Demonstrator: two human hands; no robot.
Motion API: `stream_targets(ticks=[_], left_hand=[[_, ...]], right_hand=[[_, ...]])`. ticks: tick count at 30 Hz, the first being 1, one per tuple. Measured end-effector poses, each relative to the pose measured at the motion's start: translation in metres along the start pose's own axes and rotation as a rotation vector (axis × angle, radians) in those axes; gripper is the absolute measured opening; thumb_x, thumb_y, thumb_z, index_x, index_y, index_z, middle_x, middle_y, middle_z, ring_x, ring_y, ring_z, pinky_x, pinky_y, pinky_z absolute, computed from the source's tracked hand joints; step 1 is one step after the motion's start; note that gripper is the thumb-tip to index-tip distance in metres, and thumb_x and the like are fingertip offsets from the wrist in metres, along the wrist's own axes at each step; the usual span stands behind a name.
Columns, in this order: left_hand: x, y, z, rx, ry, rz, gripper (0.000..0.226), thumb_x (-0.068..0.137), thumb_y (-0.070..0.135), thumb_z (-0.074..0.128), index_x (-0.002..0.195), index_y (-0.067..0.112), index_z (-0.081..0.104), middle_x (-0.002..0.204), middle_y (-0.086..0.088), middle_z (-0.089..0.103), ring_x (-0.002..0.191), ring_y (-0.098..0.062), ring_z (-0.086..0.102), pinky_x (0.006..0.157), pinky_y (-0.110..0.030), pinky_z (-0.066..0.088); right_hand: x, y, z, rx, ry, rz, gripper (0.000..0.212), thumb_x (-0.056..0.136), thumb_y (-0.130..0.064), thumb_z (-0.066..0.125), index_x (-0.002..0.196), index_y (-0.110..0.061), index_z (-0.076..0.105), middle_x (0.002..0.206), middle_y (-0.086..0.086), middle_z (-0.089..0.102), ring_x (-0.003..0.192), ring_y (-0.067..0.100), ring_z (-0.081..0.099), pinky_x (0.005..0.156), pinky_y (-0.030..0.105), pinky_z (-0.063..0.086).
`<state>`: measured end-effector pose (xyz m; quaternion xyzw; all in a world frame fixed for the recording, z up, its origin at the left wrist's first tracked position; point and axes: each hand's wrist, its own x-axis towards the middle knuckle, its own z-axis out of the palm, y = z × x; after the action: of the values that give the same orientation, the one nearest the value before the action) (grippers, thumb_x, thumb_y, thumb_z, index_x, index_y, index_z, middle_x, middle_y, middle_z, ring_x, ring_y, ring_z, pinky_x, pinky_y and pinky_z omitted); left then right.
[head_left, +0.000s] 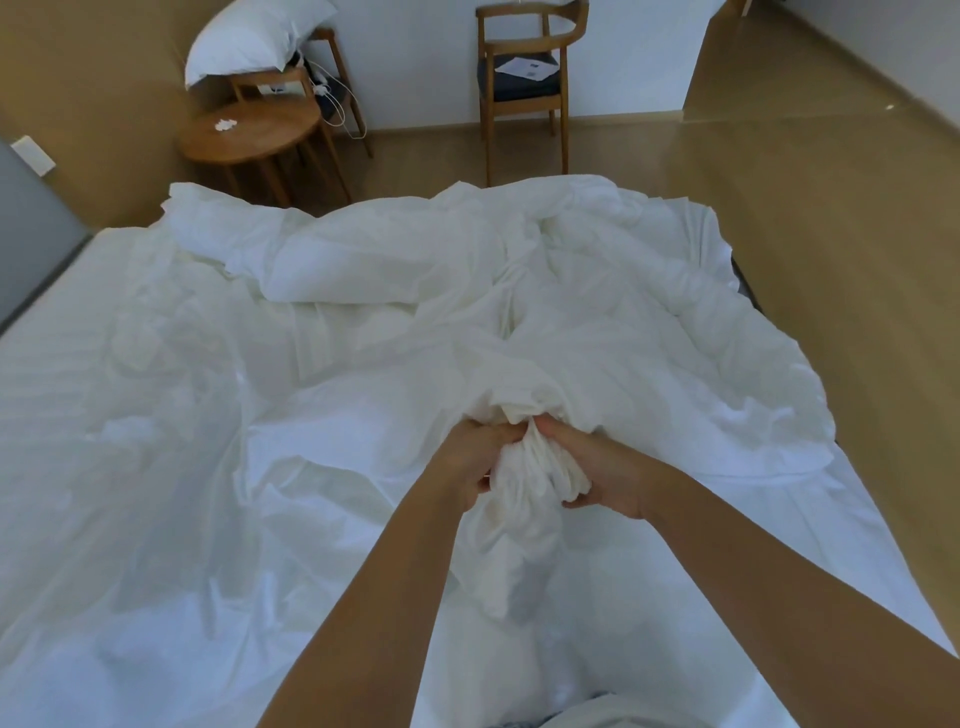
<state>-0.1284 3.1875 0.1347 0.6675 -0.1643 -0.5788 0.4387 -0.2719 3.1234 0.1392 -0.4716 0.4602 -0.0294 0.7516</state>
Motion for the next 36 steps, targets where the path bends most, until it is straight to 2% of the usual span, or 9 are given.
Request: stream_targets(ticks=[5, 9, 13, 15, 18, 24, 30, 33, 36], left_hand=[[0.001, -0.011, 0.001, 0.190, 0.253, 0.231, 0.010, 0.082, 0.019, 0.069, 0.080, 0.009, 0.069, 0.078, -0.003, 0.070, 0.074, -0.019, 0.067, 0.064, -0.030, 0.052], [-0.003, -0.029, -0.011, 0.644, 0.417, 0.246, 0.019, 0.085, 0.020, 0.060, 0.068, 0.013, 0.056, 0.065, 0.002, 0.056, 0.070, -0.021, 0.057, 0.056, -0.025, 0.039], [-0.028, -0.043, -0.013, 0.588, 0.293, 0.289, 0.032, 0.091, 0.029, 0.060, 0.086, -0.002, 0.064, 0.080, -0.014, 0.064, 0.085, -0.035, 0.062, 0.069, -0.035, 0.044], [-0.048, -0.046, -0.007, 0.563, 0.243, 0.382, 0.036, 0.090, 0.031, 0.061, 0.066, 0.006, 0.054, 0.061, -0.003, 0.050, 0.060, -0.025, 0.052, 0.057, -0.031, 0.034], [-0.072, -0.040, -0.001, 0.522, 0.229, 0.460, 0.046, 0.088, 0.028, 0.063, 0.056, 0.014, 0.034, 0.052, 0.005, 0.031, 0.049, -0.010, 0.029, 0.049, -0.026, 0.022], [-0.088, -0.026, -0.007, 0.158, 0.176, 0.303, 0.029, 0.087, 0.022, 0.066, 0.066, 0.002, 0.064, 0.061, -0.003, 0.064, 0.055, -0.015, 0.058, 0.051, -0.021, 0.041], [-0.086, -0.046, 0.023, 0.545, 0.247, 0.295, 0.037, 0.083, 0.033, 0.067, 0.054, 0.016, 0.051, 0.054, 0.002, 0.051, 0.050, -0.011, 0.048, 0.050, -0.024, 0.035], [-0.100, -0.052, 0.046, 0.633, 0.253, 0.357, 0.048, 0.088, 0.032, 0.061, 0.051, 0.014, 0.037, 0.050, 0.000, 0.039, 0.046, -0.012, 0.036, 0.048, -0.026, 0.028], [-0.128, -0.057, 0.065, 0.793, 0.225, 0.544, 0.054, 0.090, 0.031, 0.055, 0.048, 0.020, 0.023, 0.042, 0.005, 0.024, 0.040, -0.011, 0.025, 0.044, -0.019, 0.018]], right_hand=[[-0.009, 0.001, 0.009, -0.237, 0.262, 0.023, 0.063, 0.081, -0.064, 0.056, 0.118, -0.013, 0.057, 0.111, 0.002, 0.065, 0.097, 0.016, 0.060, 0.065, 0.024, 0.048], [-0.021, 0.015, 0.009, -0.467, 0.192, -0.114, 0.043, 0.069, -0.055, 0.074, 0.090, -0.017, 0.070, 0.082, -0.005, 0.070, 0.073, 0.009, 0.064, 0.057, 0.019, 0.044], [-0.005, -0.003, -0.002, -0.088, 0.473, -0.234, 0.017, 0.079, -0.023, 0.074, 0.087, -0.009, 0.069, 0.074, 0.005, 0.065, 0.065, 0.016, 0.058, 0.059, 0.027, 0.043], [0.005, -0.016, -0.013, 0.158, 0.553, -0.208, 0.023, 0.081, -0.022, 0.072, 0.097, -0.006, 0.066, 0.078, 0.005, 0.063, 0.067, 0.017, 0.057, 0.058, 0.025, 0.044], [0.016, -0.018, -0.022, 0.178, 0.550, -0.161, 0.038, 0.076, -0.030, 0.078, 0.103, -0.007, 0.064, 0.092, 0.008, 0.064, 0.079, 0.021, 0.058, 0.061, 0.026, 0.045], [0.006, -0.018, -0.018, -0.008, 0.325, -0.254, 0.029, 0.078, -0.030, 0.073, 0.104, -0.017, 0.065, 0.104, 0.006, 0.069, 0.098, 0.026, 0.064, 0.090, 0.043, 0.051], [-0.025, -0.027, -0.023, -0.181, 0.165, -0.389, 0.054, 0.054, -0.057, 0.075, 0.091, -0.017, 0.070, 0.089, 0.002, 0.074, 0.082, 0.019, 0.071, 0.071, 0.032, 0.054], [-0.014, -0.034, -0.008, -0.277, 0.287, -0.414, 0.035, 0.068, -0.040, 0.081, 0.085, -0.014, 0.066, 0.076, -0.004, 0.070, 0.067, 0.013, 0.068, 0.057, 0.027, 0.052], [0.004, -0.037, -0.007, -0.118, 0.411, -0.371, 0.024, 0.075, -0.020, 0.076, 0.091, -0.006, 0.064, 0.095, 0.011, 0.069, 0.081, 0.022, 0.065, 0.076, 0.035, 0.054]])
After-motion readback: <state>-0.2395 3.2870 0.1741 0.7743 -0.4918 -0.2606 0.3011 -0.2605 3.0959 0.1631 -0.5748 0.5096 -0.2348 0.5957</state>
